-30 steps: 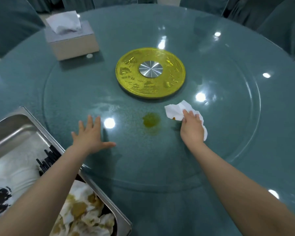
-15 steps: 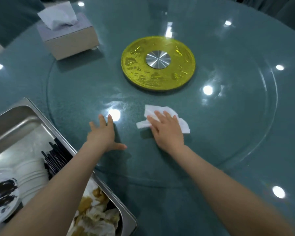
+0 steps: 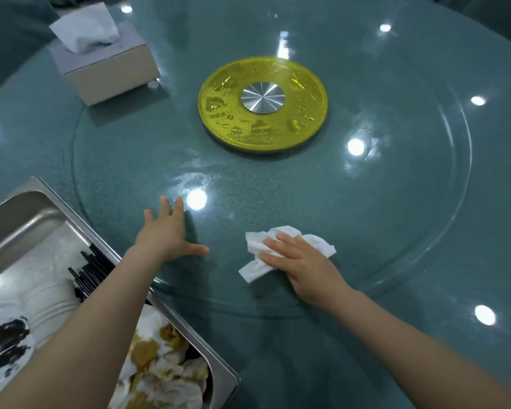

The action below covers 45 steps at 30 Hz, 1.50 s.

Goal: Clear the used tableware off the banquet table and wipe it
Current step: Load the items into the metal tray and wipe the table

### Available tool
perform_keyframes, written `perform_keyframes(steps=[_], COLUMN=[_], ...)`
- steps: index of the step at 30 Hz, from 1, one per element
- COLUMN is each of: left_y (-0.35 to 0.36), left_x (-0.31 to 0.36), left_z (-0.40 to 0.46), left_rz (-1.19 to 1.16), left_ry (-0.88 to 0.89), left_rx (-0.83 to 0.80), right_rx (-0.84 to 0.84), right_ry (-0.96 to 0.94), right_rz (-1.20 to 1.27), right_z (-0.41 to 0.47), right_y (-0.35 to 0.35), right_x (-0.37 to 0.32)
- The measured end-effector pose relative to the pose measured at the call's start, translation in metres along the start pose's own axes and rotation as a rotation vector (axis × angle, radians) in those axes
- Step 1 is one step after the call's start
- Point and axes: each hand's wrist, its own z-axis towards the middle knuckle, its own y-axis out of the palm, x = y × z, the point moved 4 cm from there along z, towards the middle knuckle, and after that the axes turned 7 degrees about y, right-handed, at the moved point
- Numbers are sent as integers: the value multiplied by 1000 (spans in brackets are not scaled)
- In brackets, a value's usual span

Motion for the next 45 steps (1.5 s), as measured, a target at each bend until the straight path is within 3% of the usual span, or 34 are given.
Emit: perform_keyframes(steps=[5,11,14,19,26,35,40,45], left_y=[1,5,8,9,1,-7,-7,-9], left_x=[2,16,20,18,-7,-28,-31,-32], left_z=[-2,-6,-7,-3,4,12,17,16], left_rz=[-2,19,19,21,-1,-14,-18,-24], left_ry=[0,-4,-18,-9,20,40,67,72], left_rx=[17,10,-8,-18,-11,5,21,31], right_rx=[64,243,237,68,-72,65,163,160], right_ry=[-16,503,630,340,45,176,271,348], right_rz=[-27,78,51,55,95,49,117,43], right_z=[-5,47,91,121,56,61,140,247], right_y=[-18,-27,-22,16,34,5,-11,-12], right_x=[22,66,57,-8,-45,-12,-11,-8])
